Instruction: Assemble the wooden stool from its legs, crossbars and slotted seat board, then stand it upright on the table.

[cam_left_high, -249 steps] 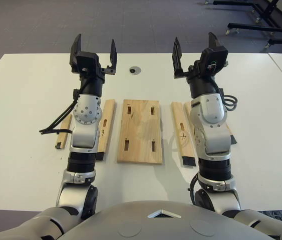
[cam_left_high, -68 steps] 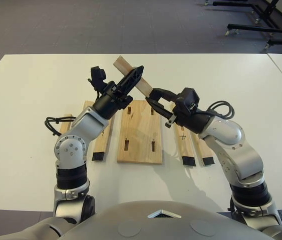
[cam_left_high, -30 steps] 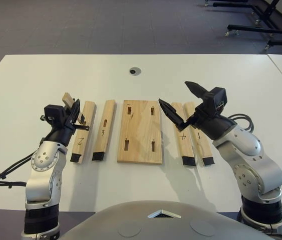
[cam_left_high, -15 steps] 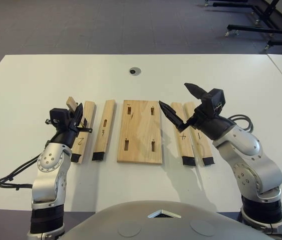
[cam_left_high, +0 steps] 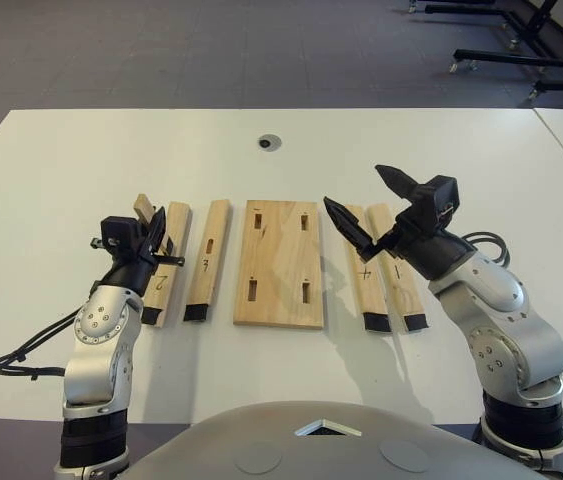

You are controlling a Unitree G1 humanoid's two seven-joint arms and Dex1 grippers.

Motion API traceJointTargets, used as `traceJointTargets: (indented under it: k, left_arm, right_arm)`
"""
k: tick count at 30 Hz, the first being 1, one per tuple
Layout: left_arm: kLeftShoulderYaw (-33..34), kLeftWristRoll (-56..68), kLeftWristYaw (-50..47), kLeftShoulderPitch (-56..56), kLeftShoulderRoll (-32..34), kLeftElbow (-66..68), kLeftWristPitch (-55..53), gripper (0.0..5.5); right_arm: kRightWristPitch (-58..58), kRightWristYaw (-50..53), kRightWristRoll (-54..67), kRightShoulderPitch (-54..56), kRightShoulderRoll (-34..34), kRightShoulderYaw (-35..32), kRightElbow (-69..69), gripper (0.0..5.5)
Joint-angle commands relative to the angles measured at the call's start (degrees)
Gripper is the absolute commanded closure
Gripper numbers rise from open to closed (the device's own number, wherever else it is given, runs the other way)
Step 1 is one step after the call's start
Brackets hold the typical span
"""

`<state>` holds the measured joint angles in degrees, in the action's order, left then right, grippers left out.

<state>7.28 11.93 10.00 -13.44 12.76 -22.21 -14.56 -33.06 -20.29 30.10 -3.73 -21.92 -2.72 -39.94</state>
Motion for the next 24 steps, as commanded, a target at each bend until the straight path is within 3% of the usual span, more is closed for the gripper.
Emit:
traceJointTargets:
  k: [1, 24]
  left_arm:
    - [0.3, -0.7, -0.4, 0.3, 0.0, 0.3, -0.5, 5.11]
    - [-0.9, -2.6, 0.0, -0.3, -0.3, 4.9, -0.5, 5.11]
  right_arm:
    - [-0.3, 0.3, -0.1, 1.3, -0.2, 0.2, -0.2, 0.1]
    - [1.0, -0.2, -1.6, 3.7, -1.2, 0.5, 0.0, 0.1]
